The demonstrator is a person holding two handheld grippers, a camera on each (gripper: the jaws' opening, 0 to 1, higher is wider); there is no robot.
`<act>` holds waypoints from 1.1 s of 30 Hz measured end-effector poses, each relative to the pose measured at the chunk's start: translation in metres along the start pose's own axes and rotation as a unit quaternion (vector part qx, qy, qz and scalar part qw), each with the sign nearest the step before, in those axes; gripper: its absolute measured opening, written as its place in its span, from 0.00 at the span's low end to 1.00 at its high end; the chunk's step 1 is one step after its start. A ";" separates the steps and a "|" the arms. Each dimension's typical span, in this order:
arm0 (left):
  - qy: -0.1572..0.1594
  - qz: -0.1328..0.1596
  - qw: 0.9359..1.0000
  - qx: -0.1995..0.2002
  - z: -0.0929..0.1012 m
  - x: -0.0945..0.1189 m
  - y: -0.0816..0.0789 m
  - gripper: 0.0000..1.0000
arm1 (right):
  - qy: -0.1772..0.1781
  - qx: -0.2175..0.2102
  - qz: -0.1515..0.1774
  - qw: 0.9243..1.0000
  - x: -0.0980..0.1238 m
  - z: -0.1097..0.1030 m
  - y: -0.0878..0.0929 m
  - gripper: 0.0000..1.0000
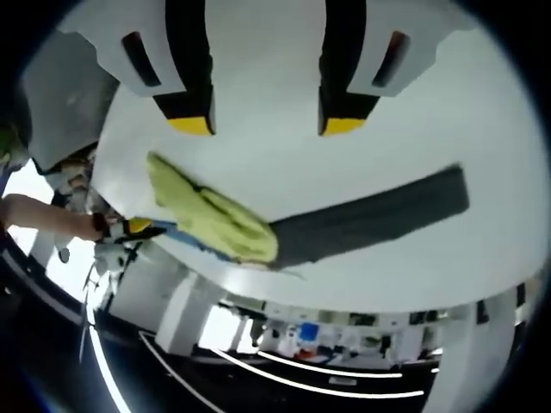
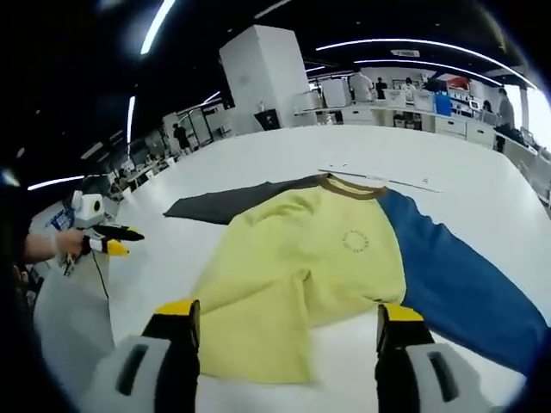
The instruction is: Fold the garment on the visible template until the final outline fits inside the template.
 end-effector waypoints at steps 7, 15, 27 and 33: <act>0.002 -0.001 1.000 -0.006 0.000 0.000 -0.002 0.47 | -0.014 -0.021 -0.017 1.000 0.003 -0.001 0.017 0.32; 0.004 -0.003 1.000 0.000 0.003 -0.001 0.001 0.46 | -0.021 -0.047 -0.036 0.998 -0.004 0.007 0.031 0.23; -0.002 0.002 1.000 0.011 0.003 0.001 0.004 0.44 | -0.024 -0.077 -0.046 0.996 -0.010 0.010 0.042 0.14; -0.004 0.000 1.000 0.016 0.004 0.003 0.008 0.44 | -0.018 -0.091 -0.044 0.995 -0.009 0.012 0.045 0.01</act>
Point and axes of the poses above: the point that each gripper's makers call its tool centre point, and the gripper's own axes: x roughly backward along the fingers, z roughly to its right, y roughly out of its underside, the point moved 9 cm from there along x, roughly backward along the fingers, and after that the axes turned 14 degrees about -z, right-handed, at the moved point
